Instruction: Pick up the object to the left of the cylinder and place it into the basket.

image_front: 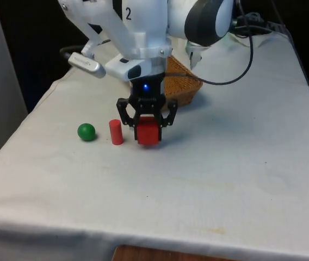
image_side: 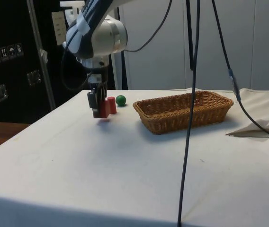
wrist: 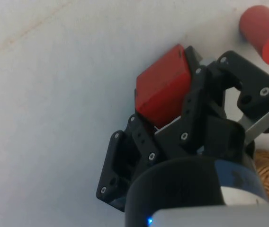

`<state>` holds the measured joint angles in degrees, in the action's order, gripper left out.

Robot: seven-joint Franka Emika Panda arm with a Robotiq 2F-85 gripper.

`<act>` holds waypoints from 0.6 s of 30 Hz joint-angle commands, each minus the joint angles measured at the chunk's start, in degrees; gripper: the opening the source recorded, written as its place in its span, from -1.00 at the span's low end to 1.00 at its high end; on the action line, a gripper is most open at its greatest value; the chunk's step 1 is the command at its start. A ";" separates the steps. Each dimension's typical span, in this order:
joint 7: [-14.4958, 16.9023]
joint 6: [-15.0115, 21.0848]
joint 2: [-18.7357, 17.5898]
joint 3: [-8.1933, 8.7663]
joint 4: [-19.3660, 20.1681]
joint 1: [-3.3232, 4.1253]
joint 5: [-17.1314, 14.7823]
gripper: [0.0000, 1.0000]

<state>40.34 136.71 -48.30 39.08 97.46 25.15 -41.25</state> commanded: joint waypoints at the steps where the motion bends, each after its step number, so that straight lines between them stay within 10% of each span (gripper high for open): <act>1: -0.11 -0.11 0.69 0.52 0.69 0.46 0.34 -0.97; 18: -0.17 -1.20 4.70 2.75 3.50 2.41 0.86 -0.97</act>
<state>40.34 135.73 -43.95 41.42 100.61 27.16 -40.79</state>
